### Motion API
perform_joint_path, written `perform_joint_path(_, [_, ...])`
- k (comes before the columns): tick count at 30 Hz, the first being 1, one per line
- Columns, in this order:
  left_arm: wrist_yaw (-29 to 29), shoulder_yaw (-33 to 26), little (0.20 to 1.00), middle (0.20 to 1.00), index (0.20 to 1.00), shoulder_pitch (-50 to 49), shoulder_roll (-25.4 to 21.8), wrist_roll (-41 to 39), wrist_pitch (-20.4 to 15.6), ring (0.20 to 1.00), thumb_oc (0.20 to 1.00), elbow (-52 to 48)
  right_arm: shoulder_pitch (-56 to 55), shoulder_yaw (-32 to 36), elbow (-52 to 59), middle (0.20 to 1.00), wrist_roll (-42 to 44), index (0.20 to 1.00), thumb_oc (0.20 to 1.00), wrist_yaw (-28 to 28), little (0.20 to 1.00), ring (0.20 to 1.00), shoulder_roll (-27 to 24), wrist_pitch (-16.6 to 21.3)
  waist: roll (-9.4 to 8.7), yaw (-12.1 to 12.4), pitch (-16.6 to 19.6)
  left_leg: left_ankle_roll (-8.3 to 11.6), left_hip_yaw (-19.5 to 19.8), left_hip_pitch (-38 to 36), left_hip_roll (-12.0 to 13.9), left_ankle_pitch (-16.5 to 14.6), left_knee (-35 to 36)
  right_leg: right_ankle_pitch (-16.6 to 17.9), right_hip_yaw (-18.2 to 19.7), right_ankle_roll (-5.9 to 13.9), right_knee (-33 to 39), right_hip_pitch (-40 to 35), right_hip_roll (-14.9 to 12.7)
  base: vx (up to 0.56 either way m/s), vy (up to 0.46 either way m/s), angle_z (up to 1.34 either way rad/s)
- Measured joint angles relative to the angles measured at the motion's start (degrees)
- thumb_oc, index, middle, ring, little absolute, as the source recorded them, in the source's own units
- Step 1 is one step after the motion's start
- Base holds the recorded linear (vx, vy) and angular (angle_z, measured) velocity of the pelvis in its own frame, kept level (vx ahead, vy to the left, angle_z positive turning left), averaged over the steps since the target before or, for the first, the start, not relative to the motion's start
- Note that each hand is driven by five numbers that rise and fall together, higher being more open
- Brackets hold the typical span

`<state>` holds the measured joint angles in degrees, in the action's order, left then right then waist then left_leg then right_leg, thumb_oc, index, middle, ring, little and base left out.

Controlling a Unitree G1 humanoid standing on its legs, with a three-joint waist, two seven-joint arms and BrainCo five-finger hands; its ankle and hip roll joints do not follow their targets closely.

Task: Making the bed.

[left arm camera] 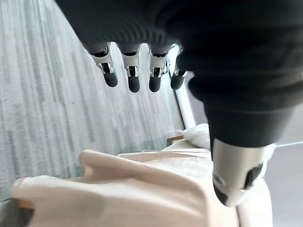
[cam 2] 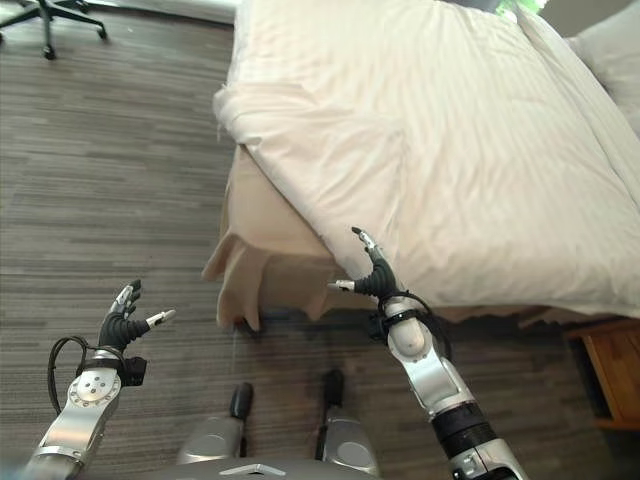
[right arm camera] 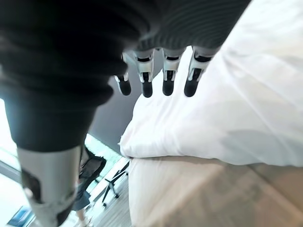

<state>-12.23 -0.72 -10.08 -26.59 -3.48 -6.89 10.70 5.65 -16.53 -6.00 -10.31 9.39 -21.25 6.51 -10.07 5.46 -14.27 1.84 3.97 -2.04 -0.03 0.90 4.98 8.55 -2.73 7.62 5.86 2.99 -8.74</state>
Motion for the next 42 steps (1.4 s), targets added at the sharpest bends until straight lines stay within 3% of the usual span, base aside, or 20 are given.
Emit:
perform_joint_path(1, [-0.1,0.1,1.0,1.0,1.0,-0.7,0.0,0.0,-0.7,1.0,1.0,-1.7,0.0,0.0,-0.1,1.0,-0.1,1.0,1.0,0.0,1.0,1.0,-0.1,0.0,-0.91,0.4,0.6,0.76,-0.2,0.0,-0.4,-0.5,-0.1,-0.3,0.0,-0.19,-0.1,-0.2,-0.1,0.1,-0.31,0.12])
perform_joint_path(2, [-0.5,0.7,1.0,1.0,1.0,-0.6,1.7,-0.4,-0.5,1.0,1.0,-4.0,0.6,0.8,-0.8,1.0,-0.3,1.0,1.0,0.1,1.0,1.0,-0.5,0.1,1.55,-0.7,0.7,2.03,0.0,0.8,2.0,-1.0,-1.1,0.0,-1.0,-0.6,0.0,-0.2,2.1,0.07,-0.247,0.05])
perform_joint_path(5, [-0.6,1.3,1.0,1.0,1.0,1.6,1.6,-0.4,-2.5,1.0,1.0,-10.6,0.6,1.9,-1.5,1.0,-0.3,1.0,1.0,0.4,1.0,1.0,-1.0,0.2,2.94,-1.0,0.1,2.98,-0.1,1.3,4.6,-1.4,-1.6,-0.5,-1.5,-1.75,-0.1,0.0,4.6,0.04,-0.151,-0.04])
perform_joint_path(6, [-1.1,0.8,1.0,1.0,1.0,4.8,0.7,-0.2,-3.1,1.0,1.0,-13.5,-0.2,1.6,-1.8,1.0,-0.4,1.0,1.0,0.4,1.0,1.0,-2.6,0.3,3.85,-2.0,0.3,4.46,-0.2,0.9,6.6,-1.3,-1.1,-0.8,-1.6,-2.85,-0.1,0.0,6.7,0.06,-0.136,-0.07])
perform_joint_path(11, [-5.0,-4.0,1.0,1.0,1.0,8.8,-2.5,4.6,-5.6,1.0,1.0,-16.9,-8.6,4.6,-5.8,1.0,-3.6,1.0,1.0,1.8,1.0,1.0,-3.8,1.3,6.23,-5.6,0.4,5.4,-0.5,0.2,9.1,-1.1,0.1,-2.0,-1.8,-4.41,0.0,0.1,9.0,0.09,0.011,-0.05])
perform_joint_path(12, [-3.3,-3.5,1.0,1.0,1.0,10.9,-16.4,3.2,-5.9,1.0,1.0,-11.0,-9.8,6.7,-10.5,1.0,-4.6,1.0,1.0,1.6,1.0,1.0,-3.1,1.8,7.12,-7.1,0.3,6.44,-2.3,-0.2,9.9,-1.6,-0.2,-2.8,-2.9,-5.87,-0.3,-0.1,9.3,0.17,0.039,-0.38])
perform_joint_path(13, [-2.4,-14.1,1.0,1.0,1.0,14.3,-37.8,-0.5,-2.6,1.0,1.0,0.0,-14.2,16.4,-14.2,1.0,-4.6,1.0,1.0,3.5,1.0,1.0,2.5,1.1,7.85,-8.6,0.1,6.99,-4.6,0.2,11.5,-2.1,-0.1,-3.0,-2.0,-6.18,-0.9,0.8,10.5,0.14,0.009,-0.17])
perform_joint_path(14, [-5.2,-27.6,1.0,1.0,1.0,14.3,-42.5,-3.2,-3.4,1.0,1.0,-0.4,-21.5,23.1,-22.4,1.0,-5.1,1.0,1.0,6.1,1.0,1.0,1.9,0.9,10.98,-10.2,0.8,6.89,-5.2,0.1,11.2,-1.9,0.7,-2.7,-3.1,-6.06,-0.2,0.4,9.6,0.19,-0.037,-0.12])
perform_joint_path(15, [-5.2,-29.9,1.0,1.0,1.0,11.1,-46.3,-2.9,-4.2,1.0,1.0,0.3,-24.4,25.8,-32.0,1.0,-5.4,1.0,1.0,7.6,1.0,1.0,0.4,-1.3,13.1,-10.1,1.6,7.31,-5.9,-1.1,10.8,-1.7,0.6,-2.8,-3.2,-5.76,-0.2,-0.6,9.3,0.14,-0.08,0.22])
perform_joint_path(16, [-5.0,-29.6,1.0,1.0,1.0,10.2,-44.6,-1.6,-4.1,1.0,1.0,1.6,-27.8,23.1,-45.0,1.0,-6.6,1.0,1.0,8.2,1.0,1.0,-2.5,-4.7,16.08,-10.8,4.0,7.17,-6.7,-1.4,9.9,-1.8,0.4,-3.5,-3.1,-4.82,-0.2,-1.4,8.3,0.16,-0.101,0.14])
perform_joint_path(17, [-5.2,-28.0,1.0,1.0,1.0,11.1,-43.1,0.5,-3.7,1.0,1.0,2.7,-27.8,18.1,-52.3,1.0,-8.4,1.0,1.0,8.0,1.0,1.0,-4.2,-5.6,17.6,-11.3,5.1,7.17,-6.8,-1.7,9.6,-1.7,0.4,-3.8,-3.5,-4.76,-0.2,-2.1,8.0,0.09,-0.084,0.05])
perform_joint_path(18, [-5.1,-21.9,1.0,1.0,1.0,14.3,-43.4,5.7,-2.8,1.0,1.0,5.6,-25.7,10.9,-61.6,1.0,-10.7,1.0,1.0,7.4,1.0,1.0,-4.7,-6.3,18.04,-11.6,5.4,7.18,-7.7,-3.0,9.7,-1.7,0.4,-4.0,-3.1,-4.51,-0.1,-2.8,8.1,0.09,-0.067,-0.09])
perform_joint_path(19, [-4.9,-15.3,1.0,1.0,1.0,18.2,-43.8,9.5,-1.6,1.0,1.0,8.5,-22.1,8.1,-65.4,1.0,-11.8,1.0,1.0,6.9,1.0,1.0,-4.6,-6.5,17.71,-11.9,5.7,7.21,-8.7,-3.0,10.2,-1.7,0.4,-4.2,-2.9,-4.27,0.1,-2.2,8.7,0.08,-0.055,-0.25])
perform_joint_path(20, [-4.8,-11.3,1.0,1.0,1.0,20.1,-44.2,11.7,-1.3,1.0,1.0,9.6,-18.5,7.6,-66.2,1.0,-12.1,1.0,1.0,6.9,1.0,1.0,-4.6,-6.6,16.55,-13.1,5.5,7.45,-9.0,-2.1,10.9,-1.9,0.7,-3.9,-2.8,-4.31,0.1,-1.6,9.2,0.06,-0.047,-0.28])
perform_joint_path(23, [-5.0,-2.1,1.0,1.0,1.0,28.1,-46.7,17.0,0.8,1.0,1.0,13.7,-13.4,7.5,-64.0,1.0,-11.0,1.0,1.0,6.7,1.0,1.0,-4.4,-6.5,13.06,-13.3,5.5,8.05,-9.8,-0.1,12.2,-2.1,0.7,-3.2,-3.3,-5.08,0.0,1.4,10.1,0.06,-0.049,-0.18])
perform_joint_path(27, [-5.4,5.2,1.0,1.0,1.0,36.1,-46.6,20.1,3.7,1.0,1.0,22.1,-13.3,5.9,-60.0,1.0,-8.2,1.0,1.0,6.7,1.0,1.0,-4.4,-6.5,12.89,-13.0,5.3,7.9,-9.9,1.2,12.2,-0.6,0.7,-2.6,-3.6,-5.89,0.1,2.6,10.2,0.01,-0.029,0.03])
perform_joint_path(32, [-7.3,12.6,1.0,1.0,1.0,46.7,-46.7,22.6,5.3,1.0,1.0,24.8,-10.9,3.3,-56.4,1.0,-6.8,1.0,1.0,6.7,1.0,1.0,-2.3,-6.0,13.56,-12.9,2.6,8.0,-10.2,3.9,11.6,0.3,0.7,-1.2,-3.4,-5.99,0.1,5.4,9.7,-0.03,-0.024,-0.02])
perform_joint_path(40, [-9.9,25.5,1.0,1.0,1.0,63.3,-46.7,25.0,6.4,1.0,1.0,31.1,-9.2,0.2,-55.3,1.0,-4.8,1.0,1.0,6.7,1.0,1.0,-0.2,-5.0,11.63,-14.9,-1.2,8.13,-11.3,5.9,11.7,0.5,0.5,-0.4,-2.8,-6.51,-0.2,7.9,9.9,0.0,-0.037,-0.07])
perform_joint_path(42, [-10.1,26.1,1.0,1.0,1.0,64.4,-46.7,25.0,6.4,1.0,1.0,30.1,-9.2,-1.0,-55.4,1.0,-4.4,1.0,1.0,6.6,1.0,1.0,0.7,-4.9,10.98,-15.0,-1.6,8.21,-11.5,6.2,11.9,0.5,0.4,-0.2,-2.5,-6.82,-0.2,8.5,10.4,0.05,-0.054,-0.09])
